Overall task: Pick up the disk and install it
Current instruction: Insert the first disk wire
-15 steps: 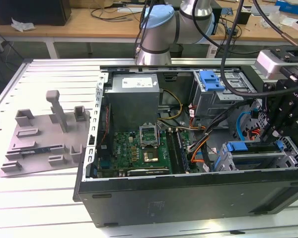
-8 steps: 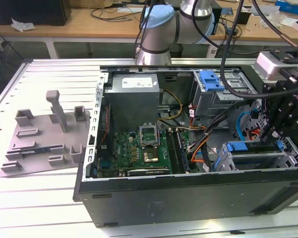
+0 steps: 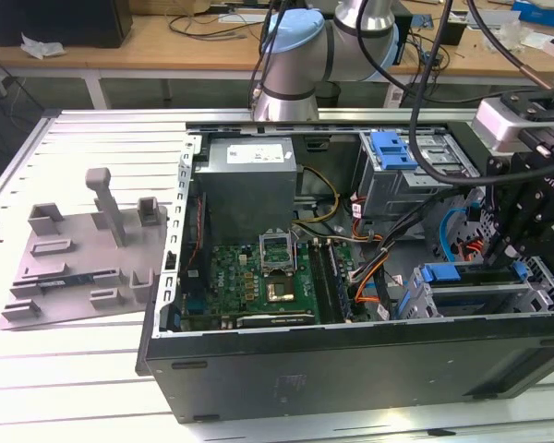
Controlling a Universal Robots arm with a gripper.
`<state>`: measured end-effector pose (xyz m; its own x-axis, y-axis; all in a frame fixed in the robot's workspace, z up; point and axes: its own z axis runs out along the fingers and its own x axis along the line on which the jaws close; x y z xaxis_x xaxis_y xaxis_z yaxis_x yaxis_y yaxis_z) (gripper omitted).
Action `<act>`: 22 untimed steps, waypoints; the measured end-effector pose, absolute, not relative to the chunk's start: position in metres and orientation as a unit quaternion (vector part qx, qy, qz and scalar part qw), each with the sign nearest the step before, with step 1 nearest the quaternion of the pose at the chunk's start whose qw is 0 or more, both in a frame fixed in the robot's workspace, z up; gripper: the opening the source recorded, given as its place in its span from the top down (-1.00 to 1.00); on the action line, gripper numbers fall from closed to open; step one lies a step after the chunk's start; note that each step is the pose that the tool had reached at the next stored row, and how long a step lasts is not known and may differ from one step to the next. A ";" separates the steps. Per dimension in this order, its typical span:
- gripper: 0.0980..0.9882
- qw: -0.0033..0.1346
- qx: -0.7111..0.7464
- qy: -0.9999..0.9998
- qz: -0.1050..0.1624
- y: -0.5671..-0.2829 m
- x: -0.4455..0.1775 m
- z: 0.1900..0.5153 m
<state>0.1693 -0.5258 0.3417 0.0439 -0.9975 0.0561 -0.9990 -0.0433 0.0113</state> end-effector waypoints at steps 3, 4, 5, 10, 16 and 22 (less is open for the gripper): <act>0.84 0.024 0.722 -0.691 0.016 -0.526 0.170 0.341; 0.84 0.023 0.722 -0.691 0.016 -0.526 0.170 0.341; 0.84 0.023 0.722 -0.691 0.016 -0.526 0.170 0.341; 0.84 0.023 0.722 -0.691 0.016 -0.526 0.170 0.339; 0.84 0.023 0.722 -0.691 0.016 -0.526 0.170 0.338; 0.84 0.023 0.722 -0.691 0.016 -0.526 0.170 0.337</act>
